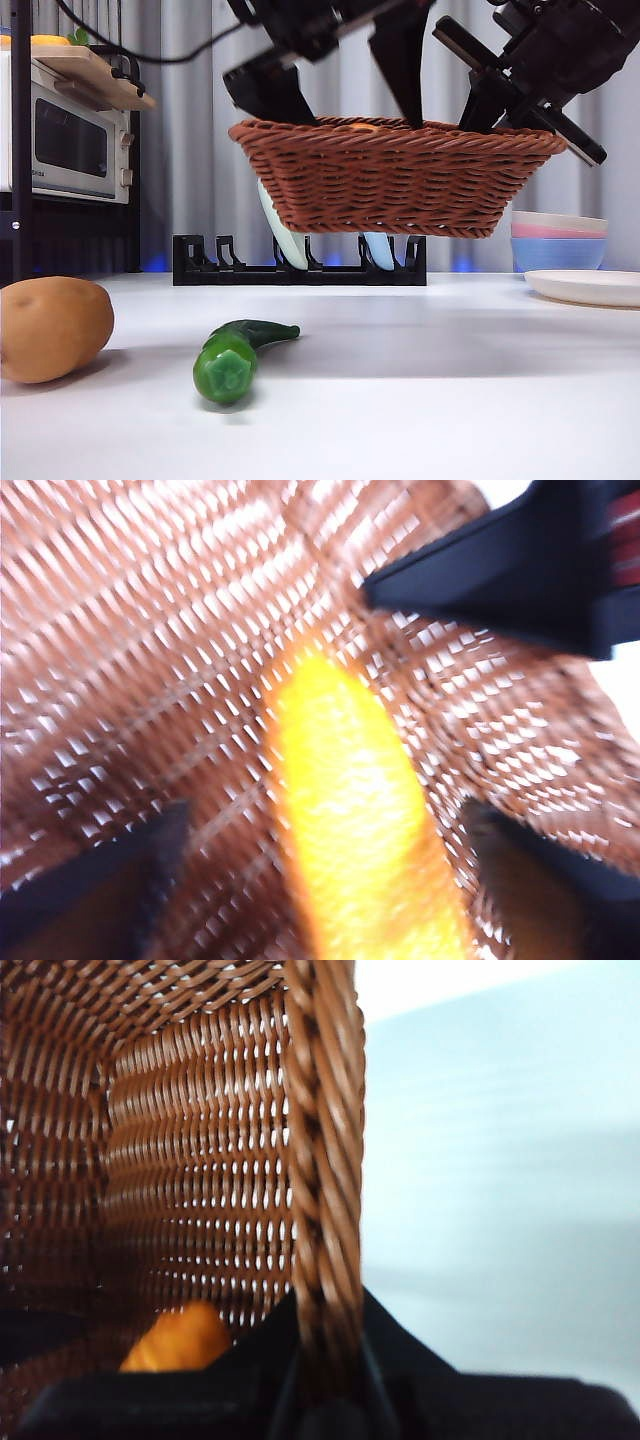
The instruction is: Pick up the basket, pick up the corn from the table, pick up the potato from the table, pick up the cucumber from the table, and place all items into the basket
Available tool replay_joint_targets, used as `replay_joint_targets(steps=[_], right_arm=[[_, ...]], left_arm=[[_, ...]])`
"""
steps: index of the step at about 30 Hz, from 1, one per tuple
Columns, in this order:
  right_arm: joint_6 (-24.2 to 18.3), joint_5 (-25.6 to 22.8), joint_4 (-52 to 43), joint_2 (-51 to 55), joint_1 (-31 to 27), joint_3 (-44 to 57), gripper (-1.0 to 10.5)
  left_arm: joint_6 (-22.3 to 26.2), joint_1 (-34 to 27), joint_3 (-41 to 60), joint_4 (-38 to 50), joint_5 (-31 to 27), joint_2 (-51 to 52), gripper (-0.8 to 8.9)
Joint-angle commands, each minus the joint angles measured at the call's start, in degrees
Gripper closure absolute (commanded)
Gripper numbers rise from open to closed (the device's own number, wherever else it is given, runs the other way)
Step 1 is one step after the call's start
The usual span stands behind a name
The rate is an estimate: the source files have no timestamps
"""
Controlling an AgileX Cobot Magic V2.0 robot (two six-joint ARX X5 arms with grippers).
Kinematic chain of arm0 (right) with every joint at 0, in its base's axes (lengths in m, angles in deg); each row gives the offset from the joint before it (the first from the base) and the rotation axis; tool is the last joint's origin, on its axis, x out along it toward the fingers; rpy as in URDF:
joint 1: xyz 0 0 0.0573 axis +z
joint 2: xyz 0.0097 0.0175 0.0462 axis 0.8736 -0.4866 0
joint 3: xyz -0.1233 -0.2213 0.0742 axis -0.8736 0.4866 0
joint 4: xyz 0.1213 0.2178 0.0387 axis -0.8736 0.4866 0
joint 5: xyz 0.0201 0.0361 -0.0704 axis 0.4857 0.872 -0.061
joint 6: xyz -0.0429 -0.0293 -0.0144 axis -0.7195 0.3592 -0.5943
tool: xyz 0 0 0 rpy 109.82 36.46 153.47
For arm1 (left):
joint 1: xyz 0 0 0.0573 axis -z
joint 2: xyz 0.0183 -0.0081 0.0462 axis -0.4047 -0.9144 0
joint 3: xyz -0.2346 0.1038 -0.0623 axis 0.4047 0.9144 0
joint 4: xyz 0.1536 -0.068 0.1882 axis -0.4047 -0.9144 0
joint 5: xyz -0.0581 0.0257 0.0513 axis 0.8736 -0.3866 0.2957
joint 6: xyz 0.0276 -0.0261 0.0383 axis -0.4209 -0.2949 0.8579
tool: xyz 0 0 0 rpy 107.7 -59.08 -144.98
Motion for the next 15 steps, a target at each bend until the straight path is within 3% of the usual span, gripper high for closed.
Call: replay_joint_targets(steps=[1,7,15], right_arm=[[0.83,0.55,-1.09,0.26,-0.17,-0.42,9.6],[0.81,0.55,-1.11,0.26,-0.28,-0.42,9.6],[0.33,0.52,-1.11,0.26,-0.83,-0.42,9.6]], left_arm=[[1.66,-0.11,-2.32,-1.88,-0.37,4.28,3.1],[6.03,-0.11,-5.6,-11.69,-2.14,15.69,3.1],[3.17,-0.26,-4.79,-34.56,-9.25,26.93,3.1]])
